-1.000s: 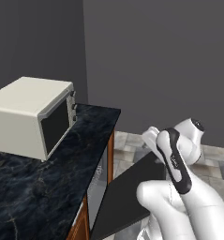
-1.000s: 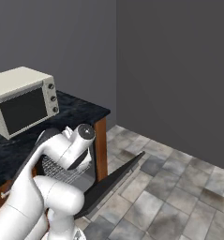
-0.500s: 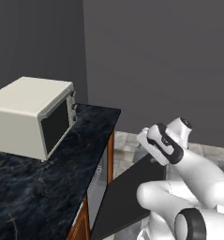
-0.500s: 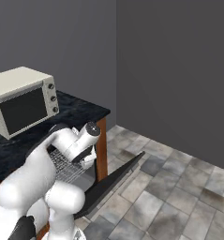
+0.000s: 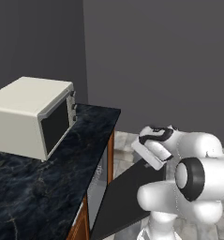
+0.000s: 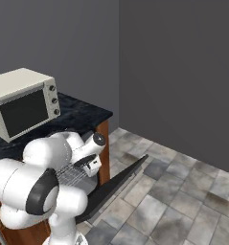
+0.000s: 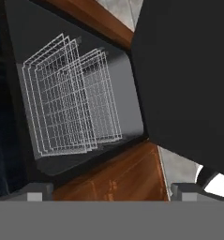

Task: Open the dishwasher door and pull out the top rack.

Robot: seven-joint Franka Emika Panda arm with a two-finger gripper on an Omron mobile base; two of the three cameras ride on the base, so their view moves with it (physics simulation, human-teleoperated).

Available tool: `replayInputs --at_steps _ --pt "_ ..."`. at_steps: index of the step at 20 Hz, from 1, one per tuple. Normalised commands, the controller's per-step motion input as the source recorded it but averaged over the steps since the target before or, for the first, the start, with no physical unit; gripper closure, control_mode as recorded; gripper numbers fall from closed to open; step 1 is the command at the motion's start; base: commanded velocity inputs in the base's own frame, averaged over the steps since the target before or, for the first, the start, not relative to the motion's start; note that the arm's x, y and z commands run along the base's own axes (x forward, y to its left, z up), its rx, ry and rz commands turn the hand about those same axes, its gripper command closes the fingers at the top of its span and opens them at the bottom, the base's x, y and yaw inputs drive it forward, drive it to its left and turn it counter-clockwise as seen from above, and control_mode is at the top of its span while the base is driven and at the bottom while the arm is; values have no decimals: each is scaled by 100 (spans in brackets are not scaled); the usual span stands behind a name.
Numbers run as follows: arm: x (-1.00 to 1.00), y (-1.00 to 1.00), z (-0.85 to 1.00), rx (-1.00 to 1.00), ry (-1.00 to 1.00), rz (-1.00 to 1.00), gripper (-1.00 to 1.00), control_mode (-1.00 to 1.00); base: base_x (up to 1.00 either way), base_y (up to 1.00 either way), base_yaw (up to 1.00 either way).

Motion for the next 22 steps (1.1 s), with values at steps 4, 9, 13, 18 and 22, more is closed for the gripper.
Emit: replayInputs --at_steps 4,9,13,18,22 --pt "0 37 -51 0 -16 6 -100 -100 0 0 0" --pt "0 32 -37 0 -20 5 -100 -100 0 0 0" --pt "0 27 -40 0 -16 3 -100 -100 0 0 0" --pt "3 34 -33 0 -14 1 -100 -100 0 0 0" --pt "18 20 -17 0 -12 0 -100 -100 0 0 0"
